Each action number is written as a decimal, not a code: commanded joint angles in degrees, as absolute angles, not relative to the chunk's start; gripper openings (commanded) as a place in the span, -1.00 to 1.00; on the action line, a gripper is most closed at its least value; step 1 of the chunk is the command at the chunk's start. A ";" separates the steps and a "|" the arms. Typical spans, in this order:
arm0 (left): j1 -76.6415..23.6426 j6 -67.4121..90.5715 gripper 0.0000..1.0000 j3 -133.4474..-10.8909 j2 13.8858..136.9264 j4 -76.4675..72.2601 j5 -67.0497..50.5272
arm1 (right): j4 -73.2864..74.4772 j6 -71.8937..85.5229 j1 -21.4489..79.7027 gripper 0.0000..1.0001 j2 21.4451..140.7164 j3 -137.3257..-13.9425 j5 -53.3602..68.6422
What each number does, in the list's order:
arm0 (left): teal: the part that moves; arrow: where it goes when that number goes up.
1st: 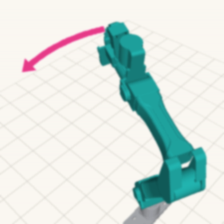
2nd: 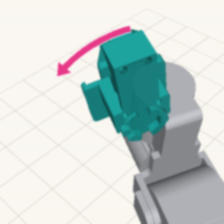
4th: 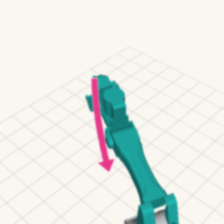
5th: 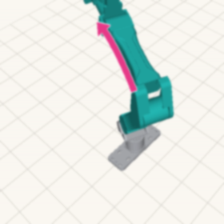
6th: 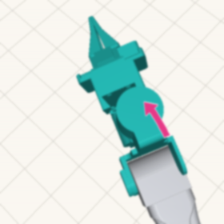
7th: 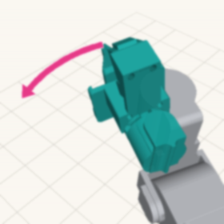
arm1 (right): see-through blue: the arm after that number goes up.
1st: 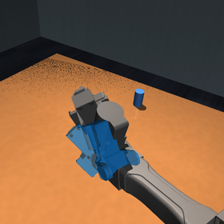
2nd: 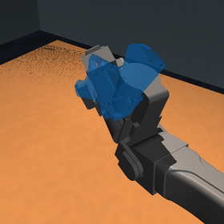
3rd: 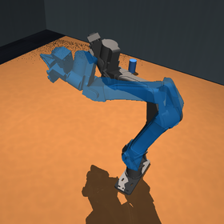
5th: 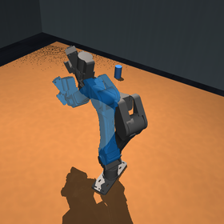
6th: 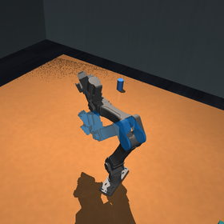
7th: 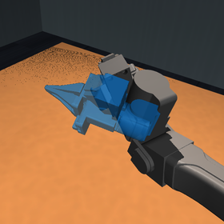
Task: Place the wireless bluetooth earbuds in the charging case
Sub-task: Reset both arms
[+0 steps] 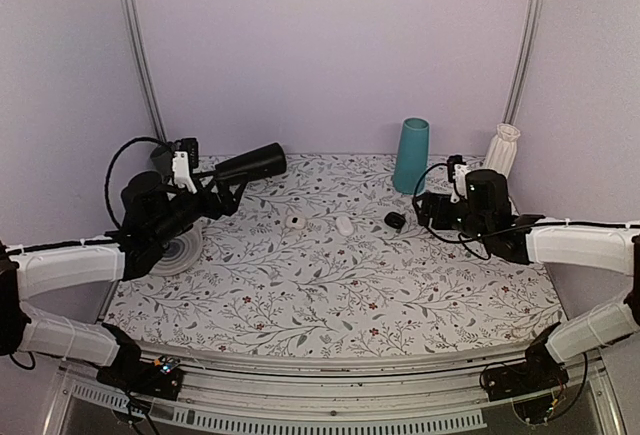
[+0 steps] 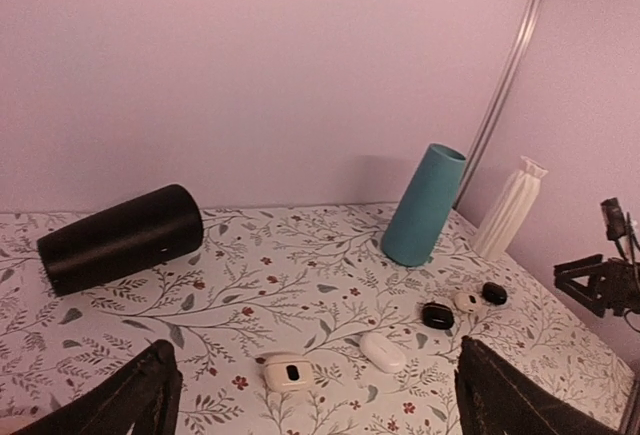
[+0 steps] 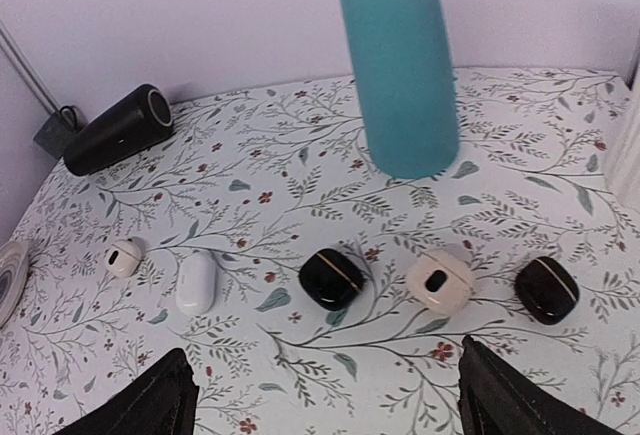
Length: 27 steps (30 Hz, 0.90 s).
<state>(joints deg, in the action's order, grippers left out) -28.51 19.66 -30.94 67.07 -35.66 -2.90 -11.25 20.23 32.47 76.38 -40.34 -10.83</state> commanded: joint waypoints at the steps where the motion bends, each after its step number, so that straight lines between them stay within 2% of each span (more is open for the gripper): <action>1: -26.67 17.08 0.92 -29.58 65.68 -30.01 13.06 | -18.28 14.47 27.44 0.82 68.68 -32.58 -18.97; 6: -24.63 12.52 0.92 -24.85 65.71 -35.33 16.50 | -25.42 10.20 19.33 0.82 62.43 -25.75 -21.87; 10: -22.01 9.80 0.92 -23.82 67.24 -35.99 17.36 | -28.90 6.88 9.26 0.82 64.77 -23.61 -18.97; 13: -19.88 8.67 0.92 -23.03 68.48 -37.07 18.11 | -40.60 6.18 3.69 0.82 67.68 -18.62 -18.45; 16: -16.67 10.15 0.92 -23.51 68.47 -35.10 16.35 | -57.35 4.02 3.15 0.82 72.62 -12.31 -20.53; 18: -14.56 10.70 0.92 -23.60 68.53 -34.85 15.78 | -59.94 2.18 3.10 0.82 75.33 -13.31 -18.85; 22: -10.72 11.08 0.92 -23.54 68.44 -34.74 14.60 | -74.50 1.97 2.50 0.83 83.78 -11.73 -17.05; 24: -9.49 8.11 0.92 -23.21 68.53 -36.38 15.38 | -72.86 0.76 2.56 0.81 84.02 -12.18 -12.82; 27: -7.91 3.99 0.92 -21.14 69.18 -40.58 17.07 | -78.01 -0.58 2.51 0.83 88.21 -11.54 -12.19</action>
